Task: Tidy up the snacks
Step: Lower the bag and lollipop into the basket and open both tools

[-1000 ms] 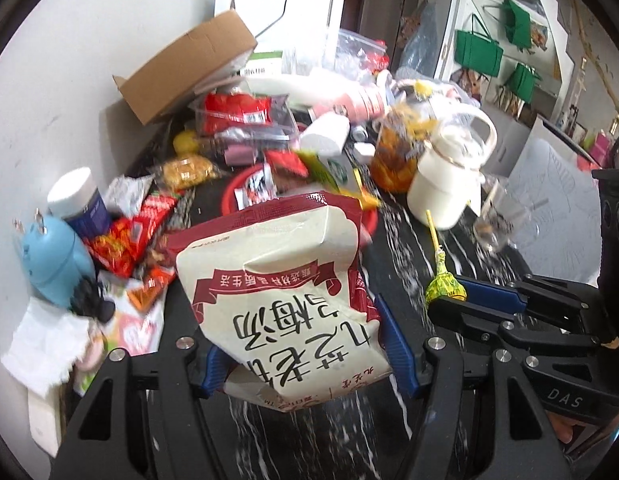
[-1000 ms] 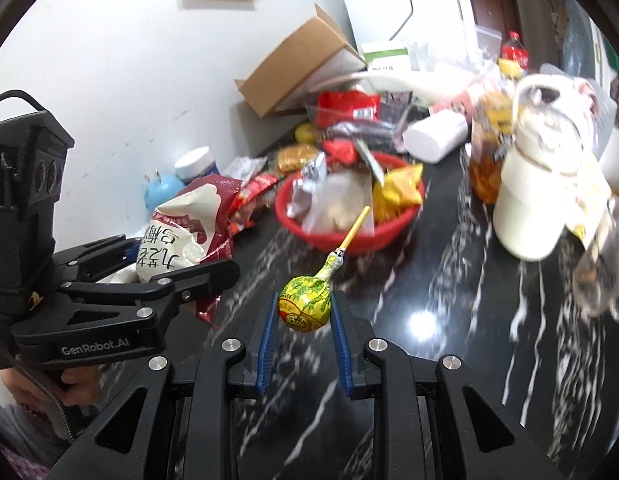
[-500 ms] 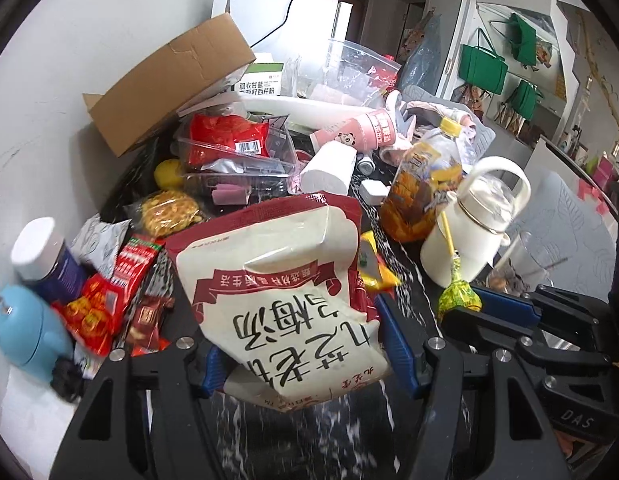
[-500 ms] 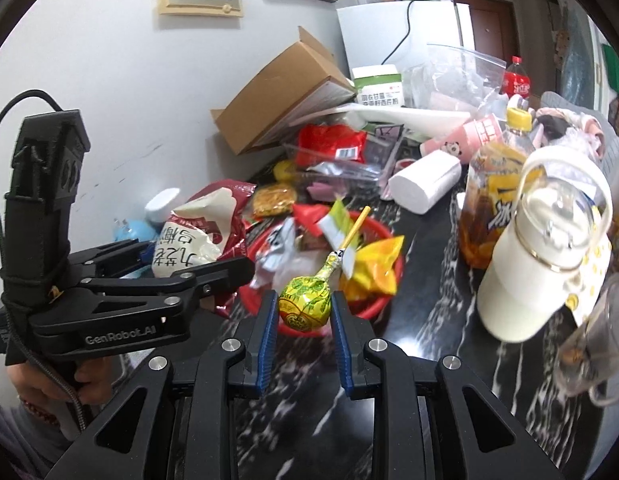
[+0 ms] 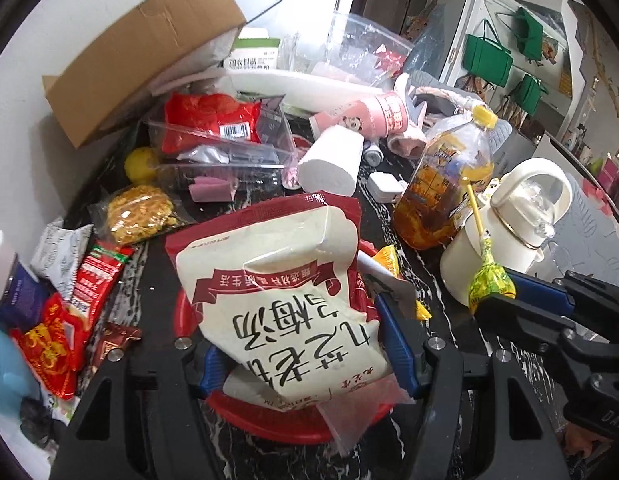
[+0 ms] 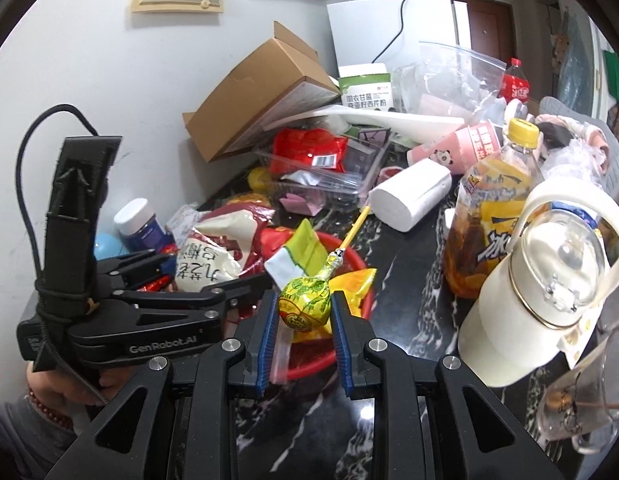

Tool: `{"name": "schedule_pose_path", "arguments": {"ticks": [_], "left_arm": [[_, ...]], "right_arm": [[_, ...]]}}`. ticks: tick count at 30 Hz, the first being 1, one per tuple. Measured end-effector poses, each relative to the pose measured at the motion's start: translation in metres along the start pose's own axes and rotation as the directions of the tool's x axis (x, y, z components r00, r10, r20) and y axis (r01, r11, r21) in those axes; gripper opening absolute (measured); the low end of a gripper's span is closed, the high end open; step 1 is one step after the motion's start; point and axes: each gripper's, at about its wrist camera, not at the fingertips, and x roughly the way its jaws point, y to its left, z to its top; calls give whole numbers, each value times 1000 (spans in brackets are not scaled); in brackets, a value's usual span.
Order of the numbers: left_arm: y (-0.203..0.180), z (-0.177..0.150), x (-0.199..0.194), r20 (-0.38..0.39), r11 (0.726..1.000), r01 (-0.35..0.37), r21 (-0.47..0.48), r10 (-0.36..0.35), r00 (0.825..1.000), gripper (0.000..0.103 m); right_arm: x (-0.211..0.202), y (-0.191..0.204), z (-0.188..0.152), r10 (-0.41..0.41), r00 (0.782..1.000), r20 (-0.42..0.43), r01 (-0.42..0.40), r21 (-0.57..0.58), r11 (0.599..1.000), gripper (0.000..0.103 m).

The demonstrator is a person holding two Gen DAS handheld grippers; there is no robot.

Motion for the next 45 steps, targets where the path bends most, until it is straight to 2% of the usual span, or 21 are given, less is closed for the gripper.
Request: {"name": "schedule_pose_path", "arguments": {"ticks": [2,4,10,18,24,32,34,35,41,45], "left_arm": [[0,0,5,-5,1000,7,6,-7,1000,65],[0,0,9,-9,1000,3,9,-3,1000,71],[-2,3,11,-24,999,-34,37,34,999,74],[0,6,3,-1,997,-57,44,57,998,74],[3,7,2,17,998,-46,40,45,999,74],[3,5,10,1,998,-28,49,28,1000,74],[1,5,14,-14,997,-36,68,38,999,88],[0,4,15,-21,996,-44,75,46,999,90],[2,3,18,-13,997,-47,64,48,999,91],[1,5,11,18,995,-68,74,67,998,91]], "right_arm": [[3,-1,0,-1,1000,-5,1,-1,1000,26],[6,-3,0,0,1000,-11,0,0,1000,26],[11,-5,-3,7,1000,-28,-7,0,1000,26],[15,-6,-1,5,999,-35,-5,-8,1000,26],[22,-7,-4,1,998,-60,-2,-16,1000,26],[41,-11,-15,-2,993,-118,0,-17,1000,26],[48,-12,-18,3,990,-140,-6,-18,1000,26],[52,-12,-20,3,989,-149,-5,-18,1000,26],[62,-12,-25,15,987,-162,-18,-21,1000,26],[65,-14,-23,26,985,-171,-29,-16,999,27]]}}
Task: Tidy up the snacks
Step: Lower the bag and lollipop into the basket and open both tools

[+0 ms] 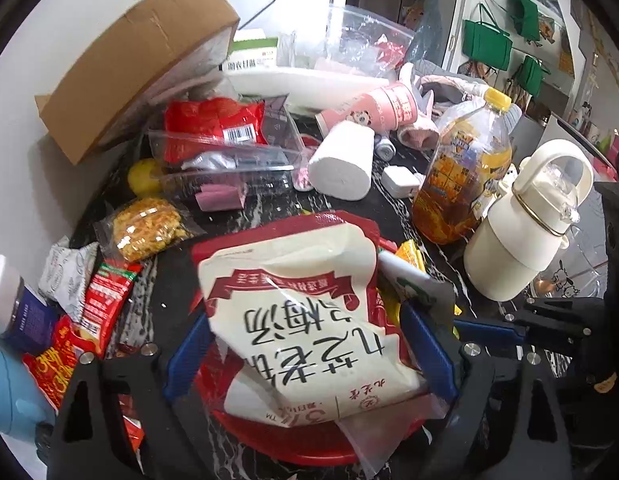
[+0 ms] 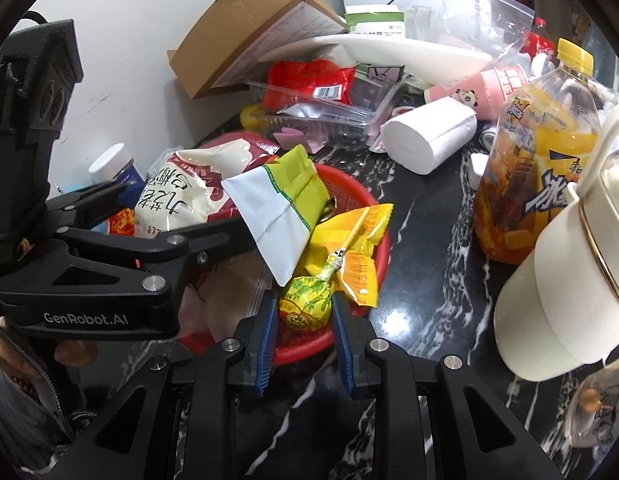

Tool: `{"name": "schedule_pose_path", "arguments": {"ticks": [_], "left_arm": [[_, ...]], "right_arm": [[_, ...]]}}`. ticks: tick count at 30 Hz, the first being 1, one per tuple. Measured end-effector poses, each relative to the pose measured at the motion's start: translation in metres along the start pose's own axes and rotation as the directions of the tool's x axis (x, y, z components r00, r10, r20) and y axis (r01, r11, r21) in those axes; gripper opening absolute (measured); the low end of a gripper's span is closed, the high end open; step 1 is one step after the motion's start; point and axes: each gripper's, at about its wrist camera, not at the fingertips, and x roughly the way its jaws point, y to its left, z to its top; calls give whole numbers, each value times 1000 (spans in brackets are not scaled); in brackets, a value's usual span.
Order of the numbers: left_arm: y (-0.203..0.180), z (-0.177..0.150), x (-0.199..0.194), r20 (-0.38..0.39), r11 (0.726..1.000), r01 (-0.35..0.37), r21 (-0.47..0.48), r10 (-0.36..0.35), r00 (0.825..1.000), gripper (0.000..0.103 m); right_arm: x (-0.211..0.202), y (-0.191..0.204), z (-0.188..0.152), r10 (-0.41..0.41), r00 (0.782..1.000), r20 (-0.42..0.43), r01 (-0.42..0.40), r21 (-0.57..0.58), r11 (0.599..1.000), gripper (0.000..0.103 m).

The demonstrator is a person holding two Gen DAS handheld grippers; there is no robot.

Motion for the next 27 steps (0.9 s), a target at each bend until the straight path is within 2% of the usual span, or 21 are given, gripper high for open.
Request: {"name": "schedule_pose_path", "arguments": {"ticks": [5,27], "left_arm": [[0,2,-9,27,1000,-2,10,2,1000,91],[-5,10,-35,86,999,-37,25,35,996,91]], "right_arm": [[-2,-1,-1,9,1000,8,-9,9,1000,45],[-22,4,-3,-23,999,35,22,19,1000,45]]}}
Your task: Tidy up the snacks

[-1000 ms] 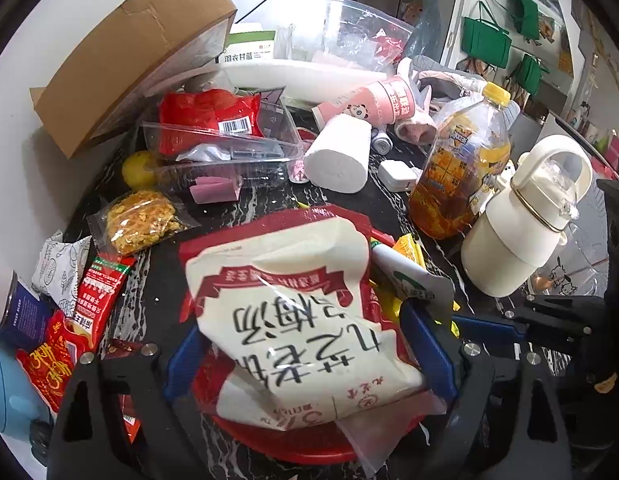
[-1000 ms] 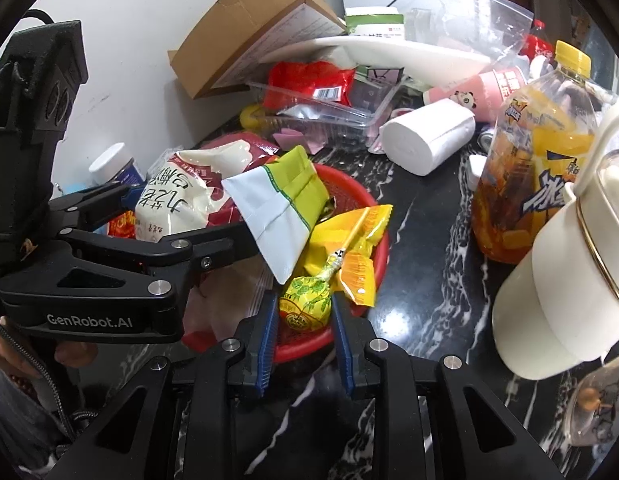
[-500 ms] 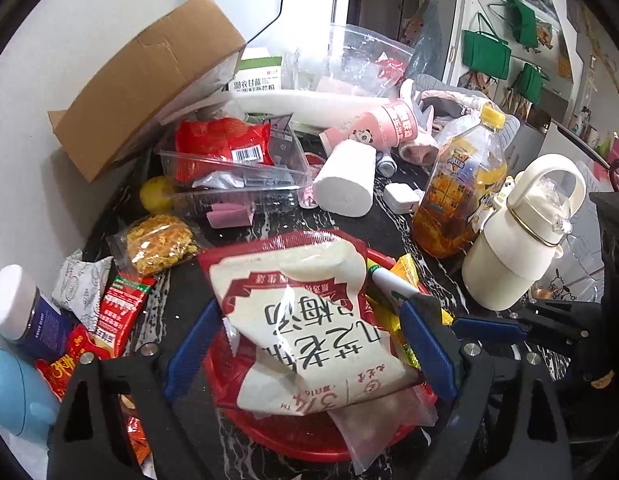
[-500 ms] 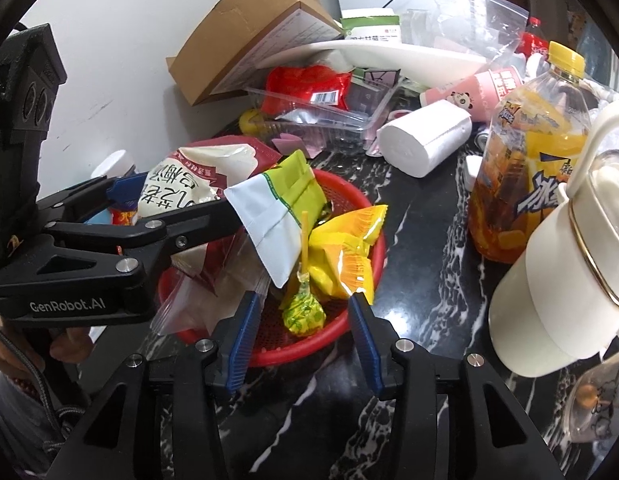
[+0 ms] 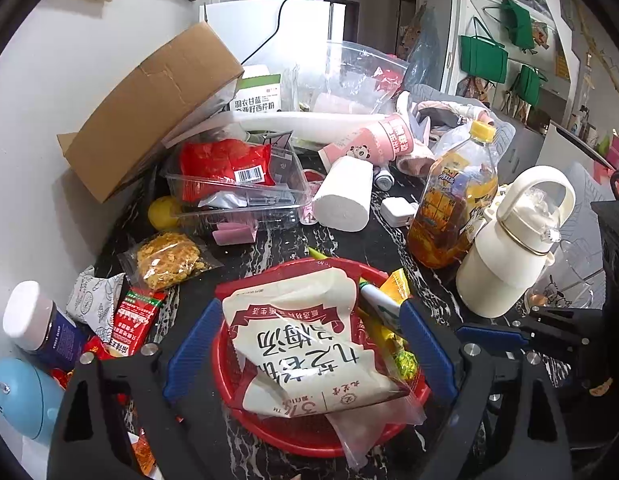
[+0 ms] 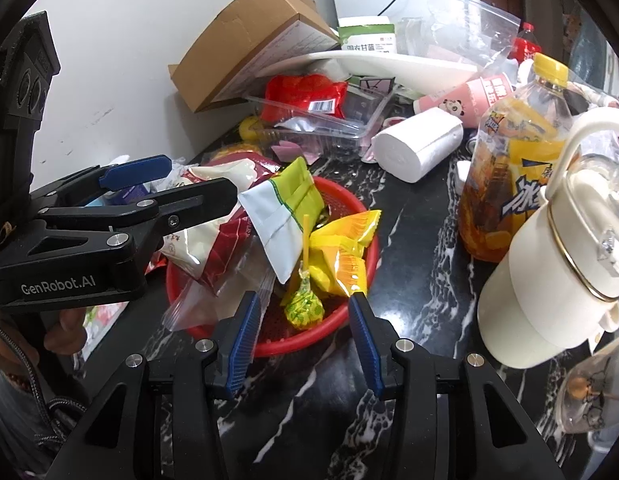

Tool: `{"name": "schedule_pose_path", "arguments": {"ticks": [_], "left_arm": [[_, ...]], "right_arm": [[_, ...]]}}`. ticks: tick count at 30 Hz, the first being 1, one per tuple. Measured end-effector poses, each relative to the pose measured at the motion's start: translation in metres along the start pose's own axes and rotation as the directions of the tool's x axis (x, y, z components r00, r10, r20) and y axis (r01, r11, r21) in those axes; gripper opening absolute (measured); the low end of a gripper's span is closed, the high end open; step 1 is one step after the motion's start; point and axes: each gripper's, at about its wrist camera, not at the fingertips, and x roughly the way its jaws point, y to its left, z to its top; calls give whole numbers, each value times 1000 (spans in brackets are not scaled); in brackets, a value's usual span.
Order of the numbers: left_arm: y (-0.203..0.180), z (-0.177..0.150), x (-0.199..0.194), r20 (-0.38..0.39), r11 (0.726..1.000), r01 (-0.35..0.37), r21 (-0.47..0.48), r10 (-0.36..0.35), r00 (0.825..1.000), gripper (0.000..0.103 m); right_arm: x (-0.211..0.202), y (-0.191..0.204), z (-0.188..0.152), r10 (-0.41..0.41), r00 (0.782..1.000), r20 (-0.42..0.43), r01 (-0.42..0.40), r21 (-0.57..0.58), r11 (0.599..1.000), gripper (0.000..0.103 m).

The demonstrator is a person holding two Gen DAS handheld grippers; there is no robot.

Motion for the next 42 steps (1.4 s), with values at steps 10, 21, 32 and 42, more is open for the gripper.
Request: {"name": "schedule_pose_path", "arguments": {"ticks": [10,21,32,42], "left_arm": [[-6,2,-34,36,1000,-20,7,20,999,91],[-17,-1,-88,88,999,-40,4,39,995,91],[-27,-19,-145,141,998,-66,10,64,988,91],[-33,-45,-190,161,994,-113,12,110,981,91]], "right_arm": [[-32,12,0,-24,998,55,24,-15,1000,45],[-87,34,-2,-69,987,147,73,-22,997,47],[-144,61,-19,-113,963,244,121,-19,992,55],[-185,83,-44,-156,937,314,167,-10,986,63]]}}
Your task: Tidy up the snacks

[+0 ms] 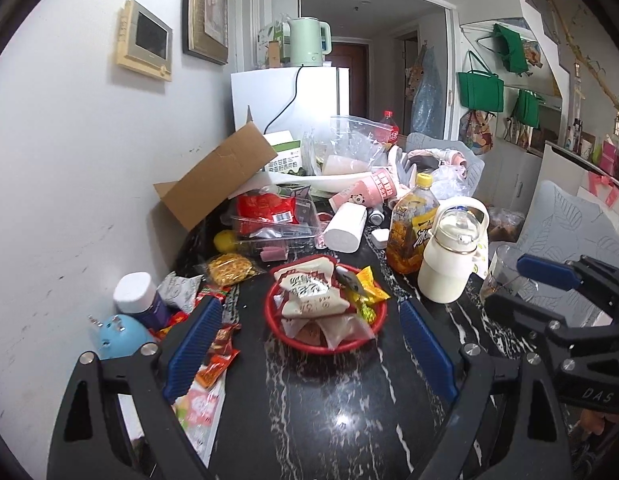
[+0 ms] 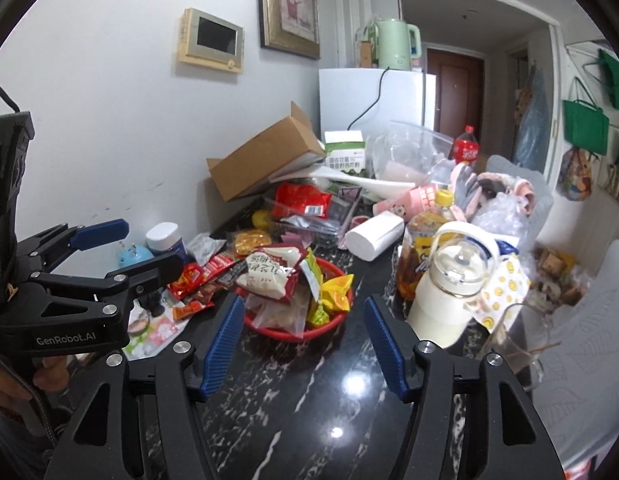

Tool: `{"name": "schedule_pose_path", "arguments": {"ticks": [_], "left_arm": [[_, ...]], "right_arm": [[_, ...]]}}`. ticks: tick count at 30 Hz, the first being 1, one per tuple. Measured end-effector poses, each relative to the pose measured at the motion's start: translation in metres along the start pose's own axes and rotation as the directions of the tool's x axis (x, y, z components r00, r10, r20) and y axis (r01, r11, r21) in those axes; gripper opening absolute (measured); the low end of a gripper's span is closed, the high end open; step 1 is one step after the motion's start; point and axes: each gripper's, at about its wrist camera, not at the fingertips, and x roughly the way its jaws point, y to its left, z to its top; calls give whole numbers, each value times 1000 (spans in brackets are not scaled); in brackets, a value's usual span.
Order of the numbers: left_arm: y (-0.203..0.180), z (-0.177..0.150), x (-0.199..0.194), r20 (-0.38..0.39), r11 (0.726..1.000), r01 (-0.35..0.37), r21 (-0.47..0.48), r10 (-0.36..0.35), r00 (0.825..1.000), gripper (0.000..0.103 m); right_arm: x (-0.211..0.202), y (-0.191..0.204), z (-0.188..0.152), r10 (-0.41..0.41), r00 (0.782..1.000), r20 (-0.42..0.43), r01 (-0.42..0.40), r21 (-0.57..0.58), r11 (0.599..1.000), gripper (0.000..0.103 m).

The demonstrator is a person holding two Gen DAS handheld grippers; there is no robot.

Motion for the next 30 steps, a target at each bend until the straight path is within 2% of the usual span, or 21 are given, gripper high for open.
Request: {"name": "schedule_pose_path", "arguments": {"ticks": [8,15,25,30], "left_arm": [[-1,-30,-22,-30,1000,-21,-12,21,999,91],[-1,-54,-29,-56,999,-18,-33,16,998,91],[-1,-69,-31,-57,998,-21,-51,18,998,91],[-1,-73,-27,-68,998,2,-67,-7,998,91]], "right_arm": [[-22,11,-18,-41,999,17,40,13,999,74],[-27,18,-40,-70,998,-2,70,33,997,75],[-27,22,-62,-95,995,-40,97,71,993,75],[-25,21,-70,-83,994,-68,89,84,992,75]]}}
